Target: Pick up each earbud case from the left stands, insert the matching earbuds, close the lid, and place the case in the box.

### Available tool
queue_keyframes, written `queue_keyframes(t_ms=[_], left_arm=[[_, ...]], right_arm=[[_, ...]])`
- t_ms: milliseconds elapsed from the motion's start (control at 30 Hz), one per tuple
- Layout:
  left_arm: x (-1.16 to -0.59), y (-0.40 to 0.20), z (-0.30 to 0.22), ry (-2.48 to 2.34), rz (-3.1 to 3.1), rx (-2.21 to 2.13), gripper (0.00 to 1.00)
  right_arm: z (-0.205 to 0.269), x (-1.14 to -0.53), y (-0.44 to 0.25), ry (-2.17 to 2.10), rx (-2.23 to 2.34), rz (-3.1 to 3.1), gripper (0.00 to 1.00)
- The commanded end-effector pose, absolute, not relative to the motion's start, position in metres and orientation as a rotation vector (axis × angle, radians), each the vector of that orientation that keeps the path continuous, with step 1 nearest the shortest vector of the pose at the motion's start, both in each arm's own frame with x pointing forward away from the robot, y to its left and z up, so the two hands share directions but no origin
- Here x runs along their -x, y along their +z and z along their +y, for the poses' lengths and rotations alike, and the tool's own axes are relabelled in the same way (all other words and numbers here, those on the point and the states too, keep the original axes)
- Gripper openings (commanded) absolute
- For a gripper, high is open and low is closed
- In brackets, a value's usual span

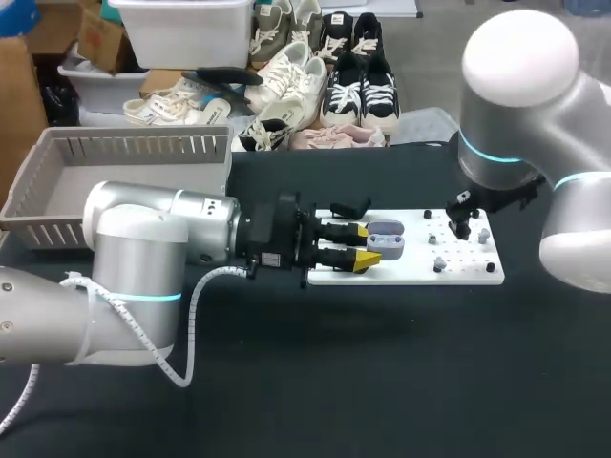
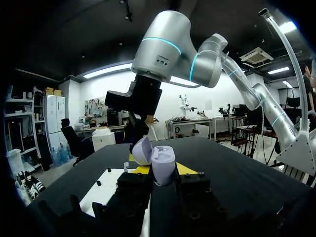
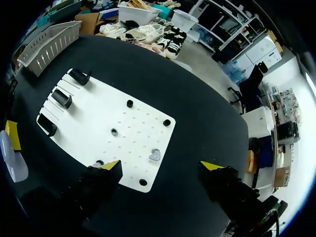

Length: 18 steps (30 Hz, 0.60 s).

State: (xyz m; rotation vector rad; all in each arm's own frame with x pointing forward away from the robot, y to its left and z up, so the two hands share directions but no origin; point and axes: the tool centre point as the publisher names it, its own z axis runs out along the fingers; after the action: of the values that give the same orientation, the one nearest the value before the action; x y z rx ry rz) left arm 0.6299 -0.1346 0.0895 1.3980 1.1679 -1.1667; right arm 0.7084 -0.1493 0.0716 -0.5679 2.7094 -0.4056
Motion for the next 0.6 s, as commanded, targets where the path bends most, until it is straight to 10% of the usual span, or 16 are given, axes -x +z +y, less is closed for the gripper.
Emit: queue_keyframes(t_ms=[33, 400, 600], left_arm=[[-0.629, 0.089, -0.135, -1.163, 1.168, -1.395, 0.0], [-0.629, 0.089, -0.135, -1.163, 1.168, -1.395, 0.0], [-0.629, 0.089, -0.135, -1.163, 1.168, -1.395, 0.0]], right_arm=[[-0.144, -0.714, 0.065, -0.435, 0.558, 2.715, 0.86], [-0.145, -0.715, 0.053, -0.394, 0.546, 2.768, 0.58], [-0.144, -0.714, 0.051, -0.387, 0.548, 2.796, 0.59]])
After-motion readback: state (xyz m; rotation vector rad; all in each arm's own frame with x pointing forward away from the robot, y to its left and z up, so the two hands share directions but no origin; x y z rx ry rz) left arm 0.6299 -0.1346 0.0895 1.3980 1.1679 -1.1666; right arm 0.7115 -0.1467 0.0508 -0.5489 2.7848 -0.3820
